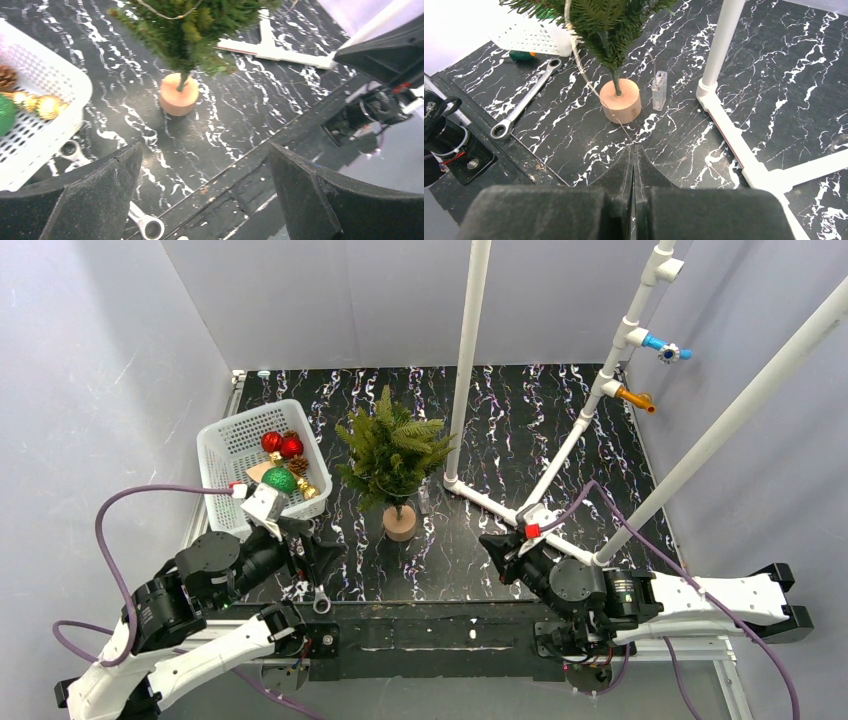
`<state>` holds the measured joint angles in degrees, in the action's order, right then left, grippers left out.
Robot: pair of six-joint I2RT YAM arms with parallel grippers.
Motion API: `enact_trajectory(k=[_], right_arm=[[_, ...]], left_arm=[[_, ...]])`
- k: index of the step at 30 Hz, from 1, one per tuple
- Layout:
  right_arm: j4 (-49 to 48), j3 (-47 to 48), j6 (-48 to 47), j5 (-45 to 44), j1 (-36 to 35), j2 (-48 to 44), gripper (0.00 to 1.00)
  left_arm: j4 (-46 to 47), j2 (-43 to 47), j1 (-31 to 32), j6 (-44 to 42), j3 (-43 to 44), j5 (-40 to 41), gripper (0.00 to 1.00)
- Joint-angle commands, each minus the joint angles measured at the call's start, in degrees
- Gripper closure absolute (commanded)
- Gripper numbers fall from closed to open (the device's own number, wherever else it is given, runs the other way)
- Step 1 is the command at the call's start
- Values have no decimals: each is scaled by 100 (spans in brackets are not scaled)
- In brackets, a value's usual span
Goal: Decorate the small christmas tree
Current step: Wrap the decoration item around the Christmas tree.
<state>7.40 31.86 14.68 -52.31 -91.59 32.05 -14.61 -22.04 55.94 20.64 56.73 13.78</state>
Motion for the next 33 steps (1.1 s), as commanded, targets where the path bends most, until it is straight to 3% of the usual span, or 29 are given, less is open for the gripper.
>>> enact_trajectory(k=[1, 11, 17, 21, 28, 33], right_arm=[[245, -25, 199, -312, -25, -154, 99], [517, -751, 1587, 89, -24, 546, 99], [528, -1184, 2206, 32, 62, 322, 99], [350, -1304, 1993, 270, 501, 104, 99], [-275, -1200, 1487, 1956, 1912, 793, 99], [-518, -937, 1365, 2324, 1981, 1547, 99]], left_arm=[[-294, 92, -13, -274, 108, 879, 2], [-286, -35, -13, -224, -25, 862, 2], [-311, -288, -12, -79, -48, 664, 2], [-143, -409, -13, -2, -103, 628, 2], [153, -430, -13, -8, -84, 677, 2], [567, -540, -14, 31, 144, 421, 2]])
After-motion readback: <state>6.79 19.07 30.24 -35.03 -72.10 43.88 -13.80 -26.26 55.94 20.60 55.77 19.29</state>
